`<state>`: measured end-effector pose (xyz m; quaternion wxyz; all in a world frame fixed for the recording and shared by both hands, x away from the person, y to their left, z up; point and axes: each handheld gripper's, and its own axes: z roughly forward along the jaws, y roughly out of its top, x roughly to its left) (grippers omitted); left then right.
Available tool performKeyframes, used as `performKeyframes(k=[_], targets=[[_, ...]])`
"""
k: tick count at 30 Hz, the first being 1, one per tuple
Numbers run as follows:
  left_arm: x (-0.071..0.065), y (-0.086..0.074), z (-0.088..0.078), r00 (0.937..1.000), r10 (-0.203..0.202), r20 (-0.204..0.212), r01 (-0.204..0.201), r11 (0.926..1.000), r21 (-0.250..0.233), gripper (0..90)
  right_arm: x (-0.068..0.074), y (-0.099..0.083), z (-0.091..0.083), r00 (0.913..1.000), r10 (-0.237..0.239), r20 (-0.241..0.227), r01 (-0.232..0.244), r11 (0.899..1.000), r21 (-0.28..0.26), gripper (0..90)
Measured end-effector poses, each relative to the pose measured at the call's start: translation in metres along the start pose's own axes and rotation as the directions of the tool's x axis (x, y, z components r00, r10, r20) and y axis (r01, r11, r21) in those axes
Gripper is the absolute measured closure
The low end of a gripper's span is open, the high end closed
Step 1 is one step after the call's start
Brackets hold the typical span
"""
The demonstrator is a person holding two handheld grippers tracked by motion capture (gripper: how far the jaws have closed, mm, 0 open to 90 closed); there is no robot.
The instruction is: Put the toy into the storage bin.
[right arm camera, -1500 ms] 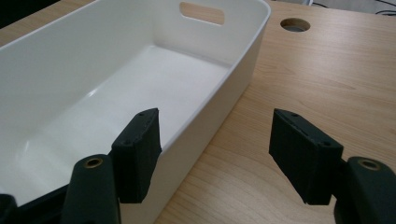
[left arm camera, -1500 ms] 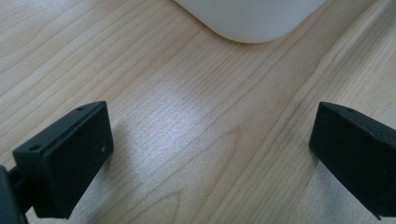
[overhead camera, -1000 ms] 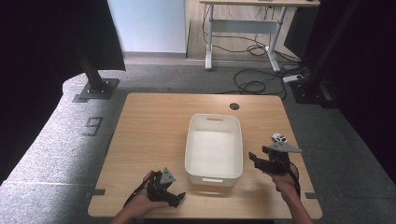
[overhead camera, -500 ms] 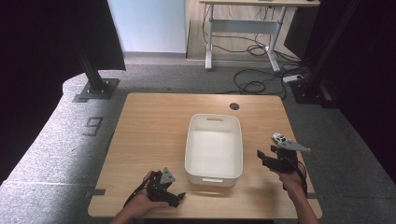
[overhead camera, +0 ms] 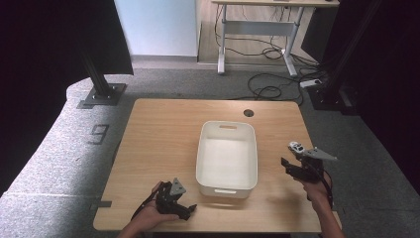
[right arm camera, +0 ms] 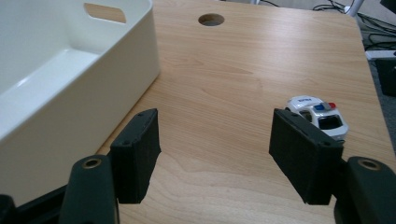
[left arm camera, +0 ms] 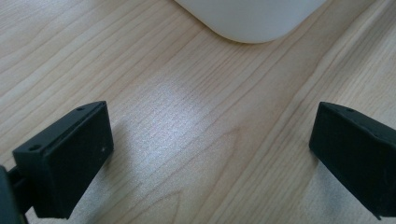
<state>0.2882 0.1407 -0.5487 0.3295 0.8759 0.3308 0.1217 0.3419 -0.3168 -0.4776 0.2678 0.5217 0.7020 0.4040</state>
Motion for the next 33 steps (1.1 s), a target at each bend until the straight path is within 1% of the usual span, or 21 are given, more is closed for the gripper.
performKeyframes(k=[5, 9, 12, 20, 24, 33], targets=[[0.0, 0.0, 0.0, 1.0, 0.0, 0.0, 0.0, 1.0, 0.0, 0.0, -0.007, -0.002, 0.0, 0.9998, -0.002, 0.017, 0.002, 1.0, -0.004, 32.7], [0.0, 0.0, 0.0, 1.0, 0.001, 0.0, -0.001, 1.0, 0.0, 0.0, -0.009, -0.004, 0.002, 0.9995, -0.019, 0.027, 0.018, 1.0, 0.006, 32.0], [0.0, 0.0, 0.0, 1.0, 0.0, 0.0, 0.0, 1.0, 0.0, 0.0, -0.01, -0.004, 0.003, 0.9994, -0.022, 0.028, 0.022, 1.0, 0.006, 31.8], [0.0, 0.0, 0.0, 1.0, 0.001, 0.0, -0.001, 1.0, 0.0, 0.0, -0.016, -0.005, 0.003, 0.999, -0.013, 0.043, 0.013, 1.0, 0.006, 31.6], [0.0, 0.0, 0.0, 1.0, 0.0, 0.0, 0.0, 1.0, -0.001, 0.0, -0.019, -0.005, 0.002, 0.9992, 0.004, 0.04, -0.004, 1.0, 0.004, 31.3], [-0.001, 0.0, 0.0, 1.0, -0.003, -0.004, 0.003, 1.0, -0.001, 0.0, -0.025, -0.006, 0.003, 0.9989, 0.01, 0.046, -0.011, 1.0, 0.008, 30.9]])
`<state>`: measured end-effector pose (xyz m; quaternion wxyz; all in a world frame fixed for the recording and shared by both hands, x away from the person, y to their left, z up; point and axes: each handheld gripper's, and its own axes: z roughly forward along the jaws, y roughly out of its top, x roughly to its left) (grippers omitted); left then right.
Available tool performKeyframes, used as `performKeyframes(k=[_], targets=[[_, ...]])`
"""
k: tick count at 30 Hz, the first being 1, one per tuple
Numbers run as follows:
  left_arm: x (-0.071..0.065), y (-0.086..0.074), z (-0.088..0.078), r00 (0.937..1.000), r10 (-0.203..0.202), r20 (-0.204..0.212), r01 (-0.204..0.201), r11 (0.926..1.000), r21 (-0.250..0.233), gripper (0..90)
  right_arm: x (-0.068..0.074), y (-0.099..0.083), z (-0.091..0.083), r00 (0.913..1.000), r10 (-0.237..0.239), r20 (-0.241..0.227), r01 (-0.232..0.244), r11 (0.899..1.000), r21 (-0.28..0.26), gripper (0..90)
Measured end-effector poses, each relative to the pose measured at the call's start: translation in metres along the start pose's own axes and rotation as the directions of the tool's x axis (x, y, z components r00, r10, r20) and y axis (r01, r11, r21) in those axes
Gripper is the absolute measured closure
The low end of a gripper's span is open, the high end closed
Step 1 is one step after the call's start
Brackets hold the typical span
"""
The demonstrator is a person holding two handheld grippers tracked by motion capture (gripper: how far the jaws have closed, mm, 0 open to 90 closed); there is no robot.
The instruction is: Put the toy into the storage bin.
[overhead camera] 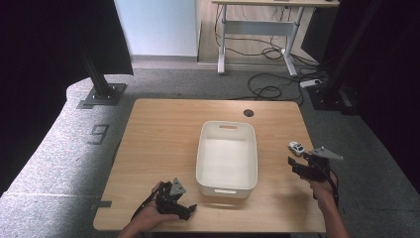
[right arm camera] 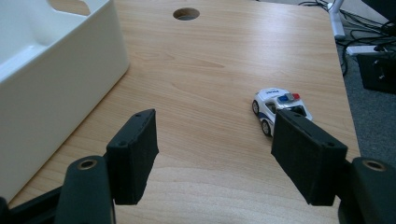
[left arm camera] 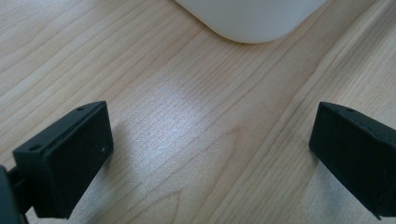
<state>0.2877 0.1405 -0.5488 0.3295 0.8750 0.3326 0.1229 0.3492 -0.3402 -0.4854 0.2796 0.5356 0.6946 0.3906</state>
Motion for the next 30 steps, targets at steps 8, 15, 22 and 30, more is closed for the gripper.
performKeyframes(k=[8, 15, 22, 30], targets=[[0.0001, -0.0001, 0.0, 1.0, 0.001, 0.001, -0.001, 1.0, 0.0, 0.0, -0.0034, -0.0004, 0.0007, 1.0, 0.003, 0.007, -0.003, 1.0, 0.004, 30.8], [0.0001, -0.0001, 0.0, 1.0, 0.001, 0.001, -0.001, 1.0, 0.0, 0.0, -0.0057, -0.0016, 0.0012, 0.9999, 0.006, 0.014, -0.006, 1.0, 0.008, 30.8], [0.0, -0.0001, 0.0, 1.0, 0.001, 0.001, -0.001, 1.0, -0.001, 0.0, -0.0064, -0.0019, 0.0027, 0.9999, 0.005, 0.016, -0.005, 1.0, 0.012, 30.8], [0.0, -0.0001, 0.0, 1.0, 0.001, 0.001, -0.001, 1.0, -0.001, 0.0, -0.0071, -0.0007, 0.0029, 0.9998, 0.005, 0.017, -0.005, 1.0, 0.01, 30.8]])
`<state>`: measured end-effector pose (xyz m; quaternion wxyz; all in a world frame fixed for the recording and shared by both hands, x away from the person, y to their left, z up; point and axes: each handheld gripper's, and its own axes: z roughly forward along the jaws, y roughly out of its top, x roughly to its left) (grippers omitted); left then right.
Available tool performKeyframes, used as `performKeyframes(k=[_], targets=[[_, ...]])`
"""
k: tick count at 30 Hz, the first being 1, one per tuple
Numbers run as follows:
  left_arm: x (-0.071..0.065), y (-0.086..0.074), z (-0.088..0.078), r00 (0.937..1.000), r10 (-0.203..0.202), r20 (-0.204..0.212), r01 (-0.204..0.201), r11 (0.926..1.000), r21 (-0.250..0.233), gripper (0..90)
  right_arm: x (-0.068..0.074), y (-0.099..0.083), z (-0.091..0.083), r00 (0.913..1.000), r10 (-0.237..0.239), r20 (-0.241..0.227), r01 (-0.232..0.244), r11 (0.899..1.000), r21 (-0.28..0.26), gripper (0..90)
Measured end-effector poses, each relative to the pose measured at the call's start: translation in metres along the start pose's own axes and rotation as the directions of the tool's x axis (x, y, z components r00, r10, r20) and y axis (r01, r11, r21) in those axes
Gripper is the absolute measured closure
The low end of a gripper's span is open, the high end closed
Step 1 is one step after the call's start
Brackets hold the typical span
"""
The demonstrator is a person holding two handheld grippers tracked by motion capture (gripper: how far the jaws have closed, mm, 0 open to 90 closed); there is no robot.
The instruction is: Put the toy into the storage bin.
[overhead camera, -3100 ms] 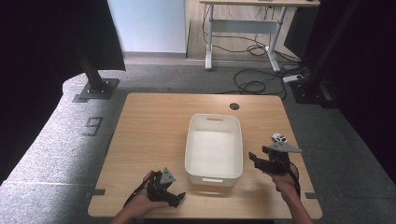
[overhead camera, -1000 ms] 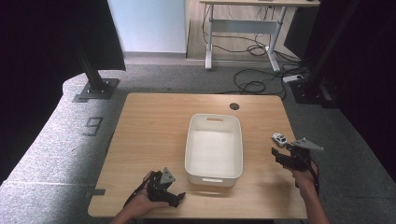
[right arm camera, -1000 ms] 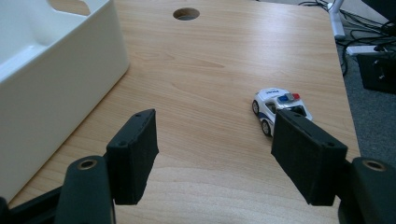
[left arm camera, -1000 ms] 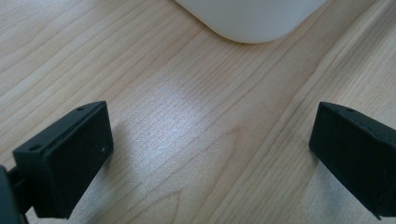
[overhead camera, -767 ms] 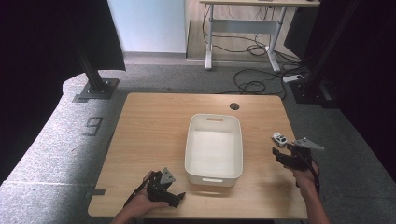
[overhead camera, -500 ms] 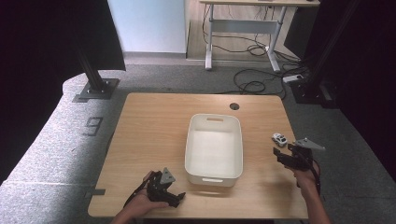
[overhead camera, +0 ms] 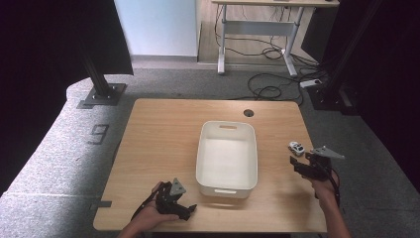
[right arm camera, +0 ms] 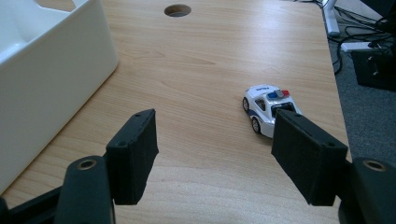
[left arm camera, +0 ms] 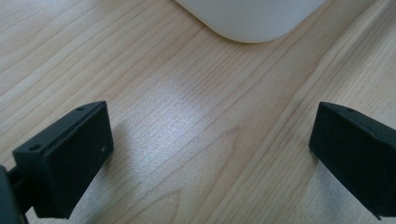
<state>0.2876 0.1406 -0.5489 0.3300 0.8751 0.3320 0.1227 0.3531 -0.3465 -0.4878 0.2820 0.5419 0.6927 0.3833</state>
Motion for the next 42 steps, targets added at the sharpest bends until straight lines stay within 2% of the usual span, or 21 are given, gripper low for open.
performKeyframes(k=[23, 32, 42], targets=[[0.0, 0.0, 0.0, 1.0, 0.0, 0.0, 0.0, 1.0, 0.0, 0.0, 0.0, 0.0, 0.003, 0.9999, 0.003, 0.01, -0.003, 1.0, 0.017, 30.8], [0.0, 0.0, 0.0, 1.0, 0.0, 0.0, 0.0, 1.0, 0.0, 0.0, 0.0, 0.003, 0.006, 0.9998, 0.006, 0.019, -0.006, 1.0, 0.004, 31.2], [0.0, 0.0, 0.0, 1.0, 0.0, 0.0, 0.0, 1.0, 0.001, 0.0, 0.003, 0.005, 0.012, 0.9997, -0.014, 0.021, 0.014, 1.0, 0.009, 31.4]])
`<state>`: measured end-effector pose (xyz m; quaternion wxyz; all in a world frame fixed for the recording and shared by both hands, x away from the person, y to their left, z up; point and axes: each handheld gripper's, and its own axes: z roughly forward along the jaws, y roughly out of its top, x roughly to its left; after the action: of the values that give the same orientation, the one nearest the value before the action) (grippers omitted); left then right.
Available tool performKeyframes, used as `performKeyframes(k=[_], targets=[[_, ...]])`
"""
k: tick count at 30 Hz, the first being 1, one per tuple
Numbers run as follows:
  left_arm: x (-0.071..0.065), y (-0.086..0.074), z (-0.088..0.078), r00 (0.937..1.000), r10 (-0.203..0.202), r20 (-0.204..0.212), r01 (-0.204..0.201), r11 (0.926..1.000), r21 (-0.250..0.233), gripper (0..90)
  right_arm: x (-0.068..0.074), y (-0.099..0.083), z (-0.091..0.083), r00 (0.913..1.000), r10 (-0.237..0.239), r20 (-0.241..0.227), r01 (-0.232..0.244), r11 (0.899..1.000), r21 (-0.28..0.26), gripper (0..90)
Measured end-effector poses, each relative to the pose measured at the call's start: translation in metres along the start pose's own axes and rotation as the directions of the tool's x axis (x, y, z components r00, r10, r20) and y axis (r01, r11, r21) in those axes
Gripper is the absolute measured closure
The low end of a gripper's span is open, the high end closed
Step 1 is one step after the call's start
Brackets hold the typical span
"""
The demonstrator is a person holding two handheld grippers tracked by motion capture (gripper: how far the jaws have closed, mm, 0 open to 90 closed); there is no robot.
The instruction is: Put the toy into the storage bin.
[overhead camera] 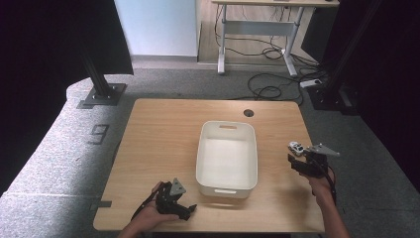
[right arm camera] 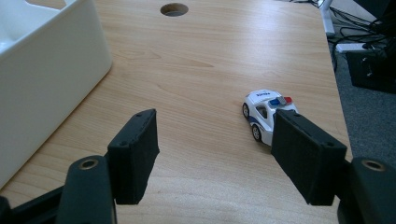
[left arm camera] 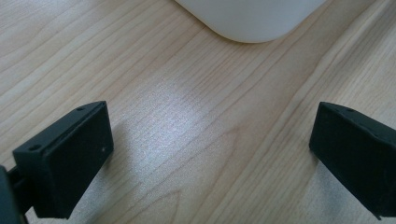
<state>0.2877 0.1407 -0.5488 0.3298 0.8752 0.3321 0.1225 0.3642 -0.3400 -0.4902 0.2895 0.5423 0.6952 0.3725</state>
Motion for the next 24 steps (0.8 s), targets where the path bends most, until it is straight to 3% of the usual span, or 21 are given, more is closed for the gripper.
performKeyframes(k=[17, 24], targets=[[0.0, 0.0, 0.0, 1.0, 0.0, 0.0, 0.0, 1.0, 0.0, 0.0, 0.0, -0.001, 0.011, 0.9997, -0.021, 0.013, 0.021, 0.999, 0.029, 31.5], [0.0, 0.0, 0.0, 1.0, 0.0, 0.0, 0.0, 1.0, 0.0, 0.0, -0.015, 0.0, 0.013, 0.9997, 0.025, 0.005, -0.025, 0.999, 0.033, 32.3]])
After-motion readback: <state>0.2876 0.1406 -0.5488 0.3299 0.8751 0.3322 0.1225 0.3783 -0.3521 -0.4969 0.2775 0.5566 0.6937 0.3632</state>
